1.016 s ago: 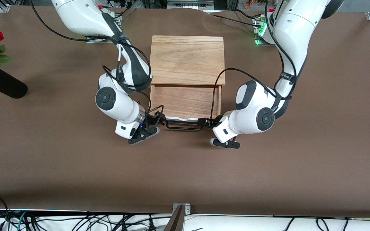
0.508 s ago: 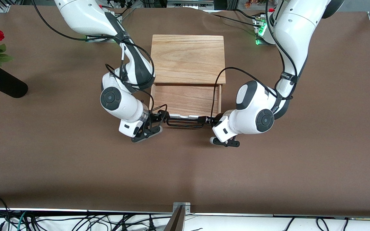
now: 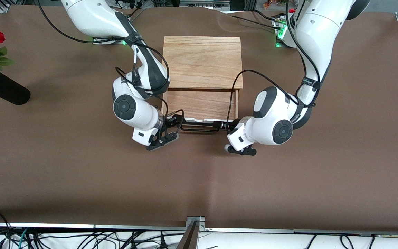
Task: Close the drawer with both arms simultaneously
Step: 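Press the left gripper and the right gripper against the drawer front, then push the drawer into the box with both grippers together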
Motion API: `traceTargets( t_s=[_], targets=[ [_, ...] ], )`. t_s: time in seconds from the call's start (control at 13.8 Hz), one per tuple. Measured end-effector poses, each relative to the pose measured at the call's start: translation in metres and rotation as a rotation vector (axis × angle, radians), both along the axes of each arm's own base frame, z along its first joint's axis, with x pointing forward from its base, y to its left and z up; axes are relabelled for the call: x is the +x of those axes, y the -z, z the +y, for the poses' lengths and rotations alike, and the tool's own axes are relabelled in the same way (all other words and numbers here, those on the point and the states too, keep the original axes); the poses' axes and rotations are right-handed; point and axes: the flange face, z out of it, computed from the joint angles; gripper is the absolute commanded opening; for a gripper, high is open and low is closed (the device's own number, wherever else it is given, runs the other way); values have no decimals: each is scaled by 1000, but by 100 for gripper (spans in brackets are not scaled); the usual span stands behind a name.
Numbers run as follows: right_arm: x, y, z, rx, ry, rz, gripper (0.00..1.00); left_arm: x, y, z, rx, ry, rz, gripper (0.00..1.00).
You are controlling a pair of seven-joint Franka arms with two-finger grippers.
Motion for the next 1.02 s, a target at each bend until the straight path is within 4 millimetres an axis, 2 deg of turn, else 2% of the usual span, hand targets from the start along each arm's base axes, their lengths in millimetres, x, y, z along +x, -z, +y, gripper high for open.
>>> traceTargets(
  t_s=[0.51,1.02],
  targets=[
    [-8,3,2,-16,-17,64,100,-9,1,-6,22,-4,57,100],
    [-10,5,-7,-26,-12,130,100,-15,1,-12,36,9,76,100]
  ],
)
